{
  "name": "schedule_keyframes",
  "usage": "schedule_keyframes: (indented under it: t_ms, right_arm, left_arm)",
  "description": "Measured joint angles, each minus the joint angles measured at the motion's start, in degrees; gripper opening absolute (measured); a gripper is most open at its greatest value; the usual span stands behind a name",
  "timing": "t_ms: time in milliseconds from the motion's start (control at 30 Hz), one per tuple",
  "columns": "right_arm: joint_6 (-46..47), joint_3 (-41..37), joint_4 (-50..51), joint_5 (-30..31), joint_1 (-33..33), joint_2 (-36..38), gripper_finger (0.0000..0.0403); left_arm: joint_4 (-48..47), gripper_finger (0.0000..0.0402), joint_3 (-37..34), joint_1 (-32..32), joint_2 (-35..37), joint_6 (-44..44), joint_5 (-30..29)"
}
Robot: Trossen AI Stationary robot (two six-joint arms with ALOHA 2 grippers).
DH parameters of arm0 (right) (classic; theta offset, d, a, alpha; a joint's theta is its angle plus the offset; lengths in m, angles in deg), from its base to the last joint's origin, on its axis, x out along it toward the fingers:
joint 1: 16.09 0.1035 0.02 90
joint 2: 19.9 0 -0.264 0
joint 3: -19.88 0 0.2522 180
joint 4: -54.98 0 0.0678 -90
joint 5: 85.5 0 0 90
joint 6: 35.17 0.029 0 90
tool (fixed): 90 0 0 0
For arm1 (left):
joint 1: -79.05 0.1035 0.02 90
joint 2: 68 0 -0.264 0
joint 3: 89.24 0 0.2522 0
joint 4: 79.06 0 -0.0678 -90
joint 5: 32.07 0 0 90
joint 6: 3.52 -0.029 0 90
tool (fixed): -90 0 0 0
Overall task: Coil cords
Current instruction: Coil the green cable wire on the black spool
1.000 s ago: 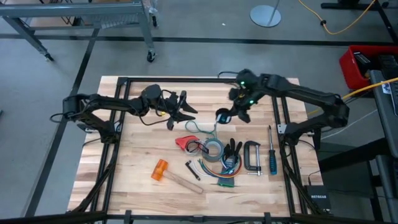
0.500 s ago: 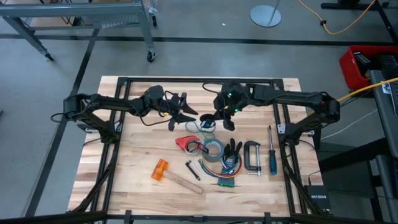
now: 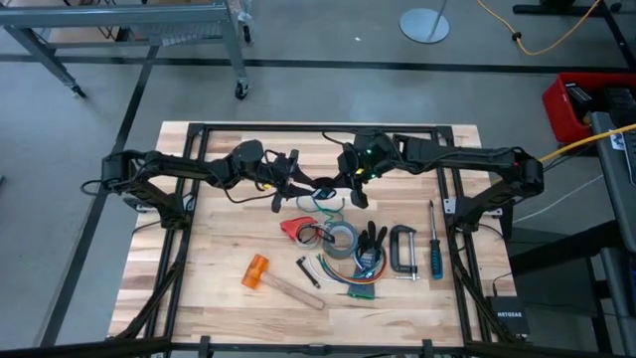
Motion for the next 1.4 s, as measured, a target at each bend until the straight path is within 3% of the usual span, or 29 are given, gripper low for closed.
schedule_keyframes:
  t_ms: [367, 733, 900, 1100, 1400]
  right_arm:
    - [0.0, 0.0, 0.3, -0.5, 0.0, 0.0, 0.0001]
    - [0.0, 0.0, -0.4, 0.9, -0.2, 0.4, 0.0068]
    - [0.0, 0.0, 0.5, 7.3, -0.2, 2.4, 0.0092]
    - [0.0, 0.0, -0.2, 17.2, -0.2, 4.7, 0.0098]
    - [5.7, 0.0, -0.6, 17.6, -0.2, 4.5, 0.0099]
  left_arm:
    - [0.2, 0.0005, 0.0, -0.5, 0.0, -3.3, -0.6]
    - [0.1, 0.0001, 0.0, 1.9, 1.5, -0.1, -0.3]
    - [0.1, 0.0000, 0.0, 5.1, 4.0, 2.6, -0.1]
    - [0.8, 0.0000, 0.0, 7.9, 5.6, 3.1, -3.0]
    - [13.2, 0.0000, 0.0, 9.9, 5.7, 5.0, -8.7]
